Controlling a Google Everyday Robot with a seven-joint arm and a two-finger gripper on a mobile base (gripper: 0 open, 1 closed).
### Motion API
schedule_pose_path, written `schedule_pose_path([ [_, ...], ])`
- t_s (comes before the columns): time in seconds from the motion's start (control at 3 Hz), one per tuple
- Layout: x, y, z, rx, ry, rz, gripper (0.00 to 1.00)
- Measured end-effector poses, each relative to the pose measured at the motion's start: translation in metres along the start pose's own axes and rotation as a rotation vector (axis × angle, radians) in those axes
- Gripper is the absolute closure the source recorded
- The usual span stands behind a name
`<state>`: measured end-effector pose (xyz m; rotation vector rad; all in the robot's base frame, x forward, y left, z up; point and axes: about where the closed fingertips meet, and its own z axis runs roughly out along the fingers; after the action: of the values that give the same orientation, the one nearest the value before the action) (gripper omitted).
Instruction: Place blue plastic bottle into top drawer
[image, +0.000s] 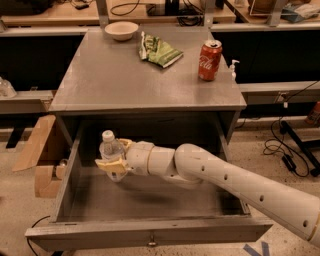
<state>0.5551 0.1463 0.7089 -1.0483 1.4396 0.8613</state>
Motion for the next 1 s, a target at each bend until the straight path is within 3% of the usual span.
schedule_pose_path([
  [0.33, -0.0006, 0.0013, 0.0013, -0.003, -0.001, -0.001, 0.35],
  [0.67, -0.0014, 0.0030, 0.0030, -0.007, -0.002, -0.001, 0.04],
  [1.0, -0.0017, 0.0036, 0.0036, -0.009, -0.002, -0.001, 0.00],
])
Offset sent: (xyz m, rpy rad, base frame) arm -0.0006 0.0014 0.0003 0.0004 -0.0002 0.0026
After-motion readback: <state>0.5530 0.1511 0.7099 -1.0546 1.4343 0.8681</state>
